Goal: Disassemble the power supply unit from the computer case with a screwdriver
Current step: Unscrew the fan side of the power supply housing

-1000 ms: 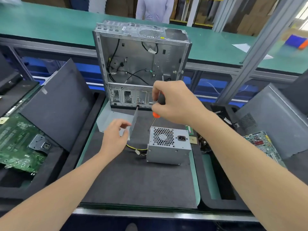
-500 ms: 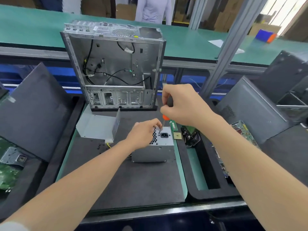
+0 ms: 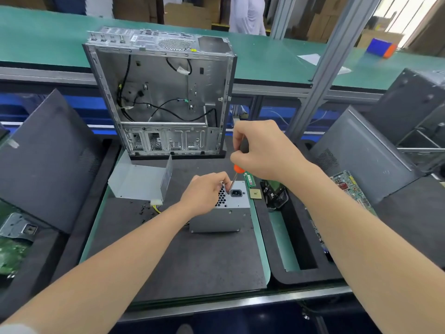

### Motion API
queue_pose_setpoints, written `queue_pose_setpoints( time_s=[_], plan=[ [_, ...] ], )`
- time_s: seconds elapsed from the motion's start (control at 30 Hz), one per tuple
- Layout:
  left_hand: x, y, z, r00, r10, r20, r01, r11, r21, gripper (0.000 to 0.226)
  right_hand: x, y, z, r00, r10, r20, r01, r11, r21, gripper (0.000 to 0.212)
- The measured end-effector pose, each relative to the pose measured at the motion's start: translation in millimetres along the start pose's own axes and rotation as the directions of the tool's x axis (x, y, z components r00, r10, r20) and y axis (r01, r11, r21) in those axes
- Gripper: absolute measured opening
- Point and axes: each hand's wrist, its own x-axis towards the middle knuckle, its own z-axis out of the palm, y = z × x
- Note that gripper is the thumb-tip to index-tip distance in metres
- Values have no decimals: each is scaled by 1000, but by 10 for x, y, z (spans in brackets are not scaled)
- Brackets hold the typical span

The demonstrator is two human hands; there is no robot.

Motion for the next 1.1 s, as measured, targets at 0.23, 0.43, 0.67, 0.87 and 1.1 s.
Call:
queue_pose_setpoints(
  time_s=[0.23,0.43,0.67,0.87,1.1],
  plan=[
    [-3,8,4,1000,-15,11,15,1000,2,38,2,2,8,1000,6,-2,-6,1000,6,8],
    [2,3,3,1000,-10,12,10,1000,-3,38,11,22,2,1000,20,-7,-19,1000,10,8],
    [7,-13,9,1000,10,-4,-10,1000,3,36,30,38,0,999,35,-10,-36,999,-4,8],
    [5,-9,1,1000,22,5,-22,1000,21,41,40,54,-6,999,32,-11,-33,999,-16,8],
    [5,-28,12,1000,26,7,-27,999,25,44,59,82,-9,999,53,4,-53,999,-13,8]
  ],
)
